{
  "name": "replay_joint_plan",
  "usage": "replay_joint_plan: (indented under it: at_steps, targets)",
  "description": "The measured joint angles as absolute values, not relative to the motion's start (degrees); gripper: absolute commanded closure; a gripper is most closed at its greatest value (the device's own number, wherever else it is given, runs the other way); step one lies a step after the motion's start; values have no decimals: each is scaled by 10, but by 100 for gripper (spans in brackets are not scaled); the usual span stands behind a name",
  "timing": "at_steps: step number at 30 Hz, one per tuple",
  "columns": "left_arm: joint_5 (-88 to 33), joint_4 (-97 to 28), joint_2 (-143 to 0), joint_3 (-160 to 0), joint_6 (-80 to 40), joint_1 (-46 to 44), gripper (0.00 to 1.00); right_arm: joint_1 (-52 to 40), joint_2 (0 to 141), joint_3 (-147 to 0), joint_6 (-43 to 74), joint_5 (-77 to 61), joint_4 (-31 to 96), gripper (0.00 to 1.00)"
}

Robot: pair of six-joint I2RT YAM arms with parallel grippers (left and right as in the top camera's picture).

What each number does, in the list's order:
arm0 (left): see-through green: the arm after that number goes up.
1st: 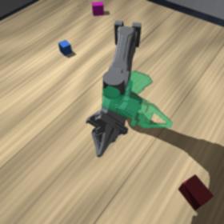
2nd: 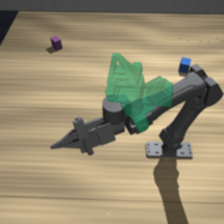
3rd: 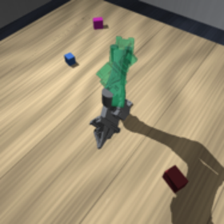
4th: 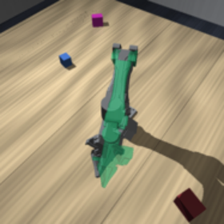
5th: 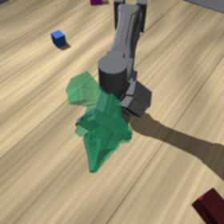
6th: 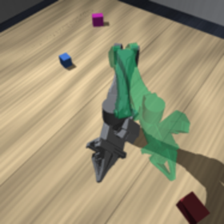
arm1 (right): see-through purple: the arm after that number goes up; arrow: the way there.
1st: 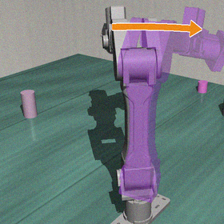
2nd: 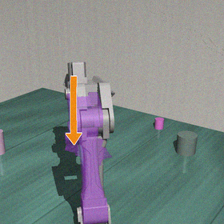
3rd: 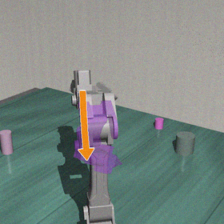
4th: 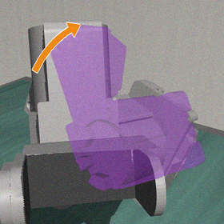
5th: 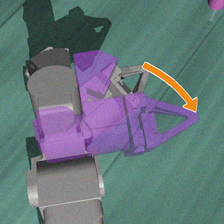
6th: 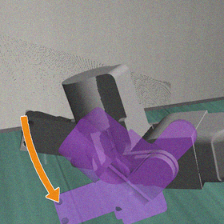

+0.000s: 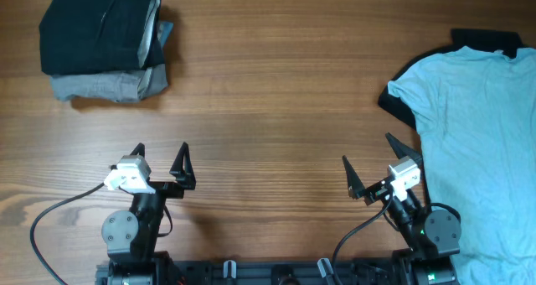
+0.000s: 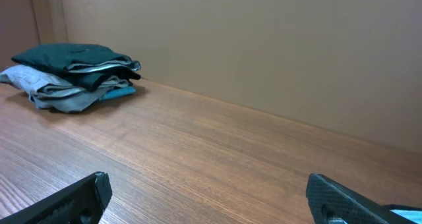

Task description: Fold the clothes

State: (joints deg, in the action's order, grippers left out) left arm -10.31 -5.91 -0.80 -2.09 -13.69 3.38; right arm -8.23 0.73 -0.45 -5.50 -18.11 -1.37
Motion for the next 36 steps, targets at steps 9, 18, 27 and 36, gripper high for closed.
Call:
replay_joint_plan:
  at_steps: [9,18,27,36]
  targets:
    - [-103,-59,-8,-21,-137,34,0,-82,8,-4,-62,-175,-15,0]
    - [-120,-46,-9,-58,-141,34,0,-82,58,-137,-36,-215,72,0]
    - [-121,-302,-228,-324,-163,34,0,-82,434,-475,-21,-225,352,0]
    - [-130,-500,-620,-635,-167,33,0,-79,771,-744,-9,-283,491,0]
